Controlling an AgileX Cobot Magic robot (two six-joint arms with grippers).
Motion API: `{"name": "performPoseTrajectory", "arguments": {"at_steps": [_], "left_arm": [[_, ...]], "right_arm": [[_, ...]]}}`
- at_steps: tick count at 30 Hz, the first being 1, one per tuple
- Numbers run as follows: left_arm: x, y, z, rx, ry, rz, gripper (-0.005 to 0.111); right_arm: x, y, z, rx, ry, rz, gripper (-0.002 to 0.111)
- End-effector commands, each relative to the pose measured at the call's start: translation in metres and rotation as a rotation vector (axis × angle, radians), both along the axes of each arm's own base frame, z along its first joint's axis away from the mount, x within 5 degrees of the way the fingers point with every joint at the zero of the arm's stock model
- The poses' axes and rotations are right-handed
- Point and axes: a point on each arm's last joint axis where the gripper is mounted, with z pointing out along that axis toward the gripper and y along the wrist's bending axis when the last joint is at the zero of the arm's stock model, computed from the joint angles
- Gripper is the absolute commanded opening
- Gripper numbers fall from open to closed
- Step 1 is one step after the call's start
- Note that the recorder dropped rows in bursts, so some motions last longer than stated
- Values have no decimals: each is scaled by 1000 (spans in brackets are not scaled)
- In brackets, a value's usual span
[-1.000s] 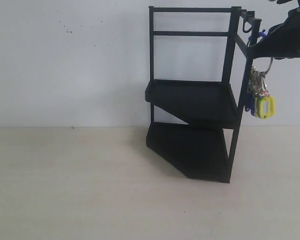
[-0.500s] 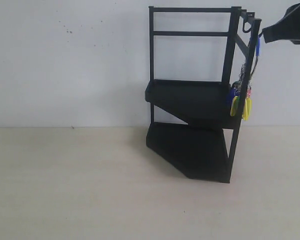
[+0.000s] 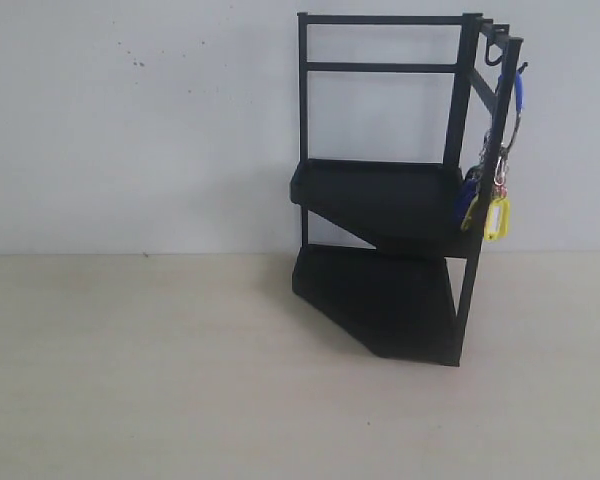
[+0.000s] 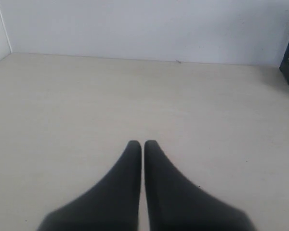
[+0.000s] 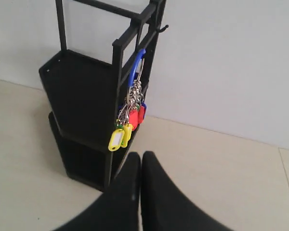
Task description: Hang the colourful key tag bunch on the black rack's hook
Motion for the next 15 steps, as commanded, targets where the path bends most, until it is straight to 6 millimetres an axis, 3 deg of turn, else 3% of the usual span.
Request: {"name": "performPoseTrajectory", "arguments": {"at_steps": [1, 9, 15], "left_arm": [[0, 0, 1, -2, -6, 4, 4], [0, 0, 1, -2, -6, 4, 4], [0, 0, 1, -2, -6, 4, 4]], "right_arm": [[-45, -8, -9, 64, -70, -31, 0], [-95, -15, -75, 84, -40, -42, 0], [-116, -19, -93, 79, -13, -42, 0]]}}
